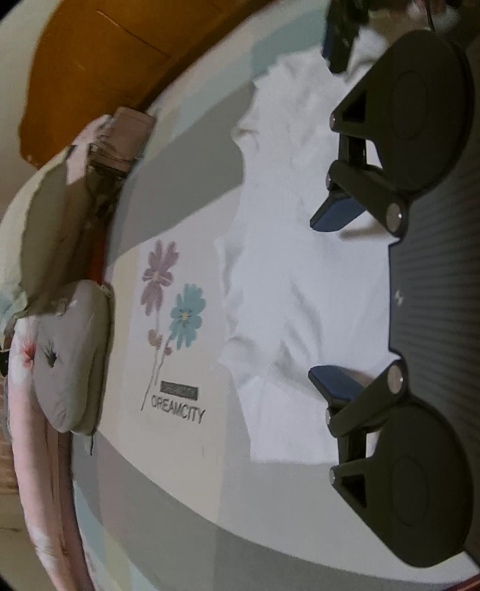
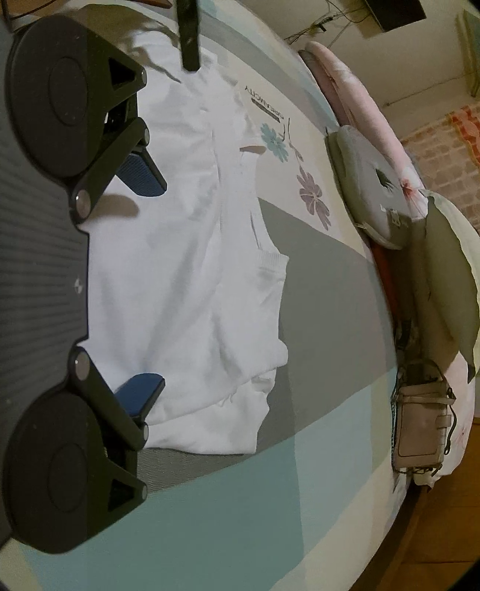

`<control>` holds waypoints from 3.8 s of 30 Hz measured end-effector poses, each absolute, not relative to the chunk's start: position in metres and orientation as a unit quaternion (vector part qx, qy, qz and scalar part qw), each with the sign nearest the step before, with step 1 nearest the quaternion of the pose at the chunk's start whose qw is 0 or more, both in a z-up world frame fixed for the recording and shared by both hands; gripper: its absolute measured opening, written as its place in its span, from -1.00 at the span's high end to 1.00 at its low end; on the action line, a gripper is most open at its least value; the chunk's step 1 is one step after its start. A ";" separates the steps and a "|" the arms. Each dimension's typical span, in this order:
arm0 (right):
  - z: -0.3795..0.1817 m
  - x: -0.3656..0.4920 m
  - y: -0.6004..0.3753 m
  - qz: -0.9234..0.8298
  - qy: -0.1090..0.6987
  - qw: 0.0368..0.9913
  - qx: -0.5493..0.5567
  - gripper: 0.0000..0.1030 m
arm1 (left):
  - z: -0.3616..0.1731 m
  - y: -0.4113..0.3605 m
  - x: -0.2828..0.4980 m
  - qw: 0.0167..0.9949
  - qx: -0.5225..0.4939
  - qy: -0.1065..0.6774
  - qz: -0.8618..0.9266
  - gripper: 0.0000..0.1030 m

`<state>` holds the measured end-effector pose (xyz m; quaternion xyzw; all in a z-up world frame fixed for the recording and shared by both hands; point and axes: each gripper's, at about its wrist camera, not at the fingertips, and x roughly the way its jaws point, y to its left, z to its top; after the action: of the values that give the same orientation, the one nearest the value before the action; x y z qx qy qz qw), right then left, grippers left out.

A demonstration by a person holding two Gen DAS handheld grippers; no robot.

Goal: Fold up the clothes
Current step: 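Lower the left gripper onto the sweatshirt side edge and pinch it, then hold the pinched sweatshirt edge with the left gripper and lift it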

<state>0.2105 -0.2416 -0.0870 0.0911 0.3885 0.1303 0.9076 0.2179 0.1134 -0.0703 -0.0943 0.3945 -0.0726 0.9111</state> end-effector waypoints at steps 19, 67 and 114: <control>-0.087 0.213 -0.237 0.122 0.397 0.906 0.081 -1.00 | -0.119 0.226 0.245 0.798 -0.355 0.451 -0.183 -0.56; -0.040 0.204 -0.211 0.291 0.412 0.834 0.223 -1.00 | -0.130 0.199 0.265 0.770 -0.281 0.520 -0.242 0.56; -0.070 0.171 -0.102 0.187 0.475 0.841 0.180 -1.00 | -0.105 0.153 0.251 0.835 -0.108 0.512 -0.169 0.63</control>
<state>0.1707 -0.1018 -0.0701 0.1798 0.4753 0.1873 0.8407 0.2513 0.1525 -0.1046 -0.1082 0.5116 -0.1694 0.8354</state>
